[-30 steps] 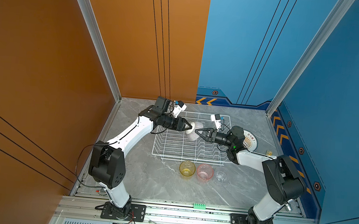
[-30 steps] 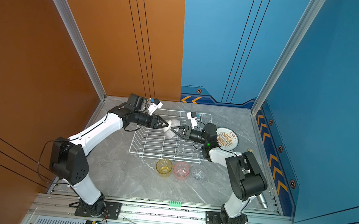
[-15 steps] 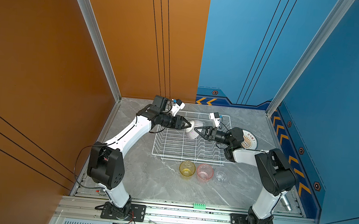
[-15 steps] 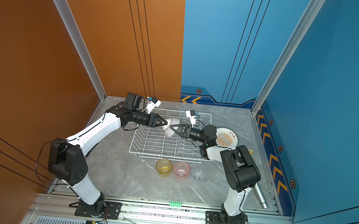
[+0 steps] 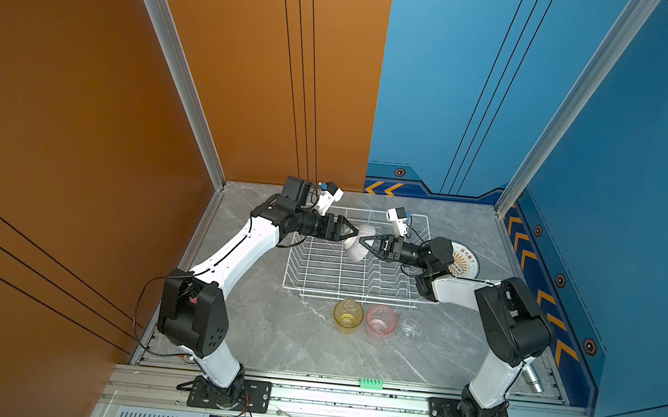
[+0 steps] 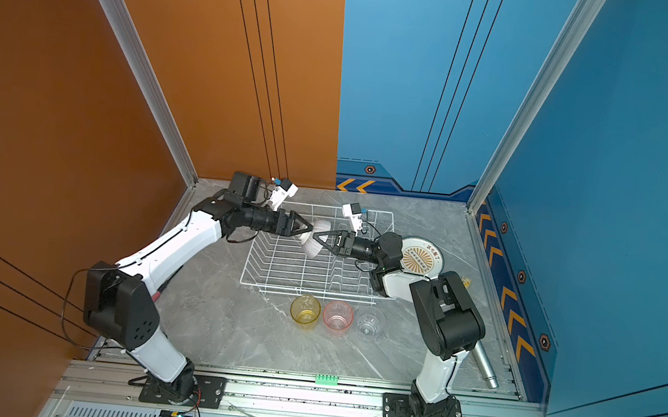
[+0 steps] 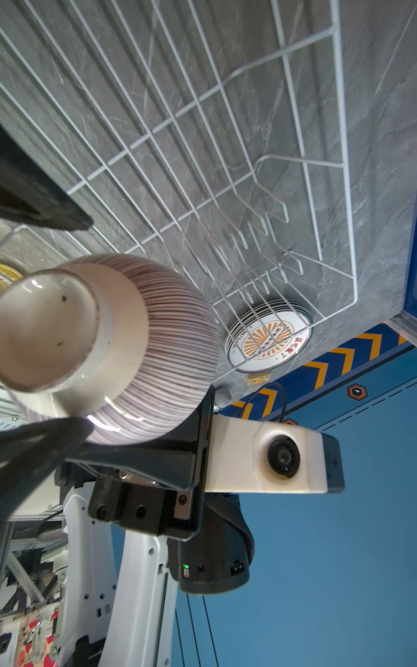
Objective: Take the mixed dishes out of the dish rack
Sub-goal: 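Close the right gripper on the striped bowl's rim held by the left gripper, then carry the striped bowl toward the robot with the right gripper while the left releases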
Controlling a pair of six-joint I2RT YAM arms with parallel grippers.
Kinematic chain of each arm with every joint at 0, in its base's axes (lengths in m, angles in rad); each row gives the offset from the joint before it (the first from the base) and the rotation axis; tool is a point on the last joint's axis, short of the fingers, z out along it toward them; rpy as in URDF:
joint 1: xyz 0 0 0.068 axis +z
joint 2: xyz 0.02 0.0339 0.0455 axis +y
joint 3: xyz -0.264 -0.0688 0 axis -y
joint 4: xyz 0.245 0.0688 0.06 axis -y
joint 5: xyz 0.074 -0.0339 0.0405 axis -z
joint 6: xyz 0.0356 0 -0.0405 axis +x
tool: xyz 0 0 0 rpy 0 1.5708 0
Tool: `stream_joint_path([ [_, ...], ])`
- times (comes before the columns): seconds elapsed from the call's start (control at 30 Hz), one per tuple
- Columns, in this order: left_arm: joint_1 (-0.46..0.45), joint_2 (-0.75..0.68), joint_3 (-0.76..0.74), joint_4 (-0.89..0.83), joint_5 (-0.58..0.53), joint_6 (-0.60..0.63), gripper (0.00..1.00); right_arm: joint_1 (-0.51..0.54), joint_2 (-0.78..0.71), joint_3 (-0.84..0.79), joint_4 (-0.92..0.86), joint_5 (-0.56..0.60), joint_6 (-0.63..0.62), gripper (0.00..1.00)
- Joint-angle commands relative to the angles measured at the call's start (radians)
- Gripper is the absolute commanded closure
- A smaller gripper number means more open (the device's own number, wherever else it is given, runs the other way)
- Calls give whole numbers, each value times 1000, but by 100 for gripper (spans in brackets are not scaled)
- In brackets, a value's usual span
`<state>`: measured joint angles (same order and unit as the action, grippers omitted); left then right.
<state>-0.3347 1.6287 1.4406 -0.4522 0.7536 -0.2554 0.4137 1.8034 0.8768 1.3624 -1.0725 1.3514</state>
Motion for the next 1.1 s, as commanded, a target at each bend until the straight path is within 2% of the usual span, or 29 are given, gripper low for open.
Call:
stream_joint_path([
  [0.0,4,-52,-28,22,-39,6,6,5,-50,36,55,-17,-1,100],
  [0.17,28,-130,-75,53,-89,0,3,1,-66,38,42,-20,-6,100],
  [0.3,43,-208,-113,39,-176,8,6,-1,-104,47,-80,-32,-84,100],
  [0.43,55,-259,-127,-31,-289,38,6,2,-187,61,-346,-32,-264,100],
  [0.53,61,-284,-139,-67,-347,61,5,13,-278,98,-713,-3,-516,100],
  [0.6,71,-293,-150,-78,-367,71,5,45,-352,176,-1148,85,-831,100],
  [0.67,85,-300,-162,-80,-376,76,5,110,-400,288,-1555,255,-1113,100],
  [0.7,94,-303,-168,-80,-382,76,5,156,-412,343,-1694,348,-1212,100],
  [0.77,106,-308,-179,-80,-390,80,5,230,-428,414,-1849,472,-1312,100],
  [0.87,127,-309,-190,-79,-398,89,5,350,-439,489,-1993,639,-1399,100],
  [1.07,159,-312,-205,-65,-405,91,1,599,-428,552,-2101,903,-1502,100],
])
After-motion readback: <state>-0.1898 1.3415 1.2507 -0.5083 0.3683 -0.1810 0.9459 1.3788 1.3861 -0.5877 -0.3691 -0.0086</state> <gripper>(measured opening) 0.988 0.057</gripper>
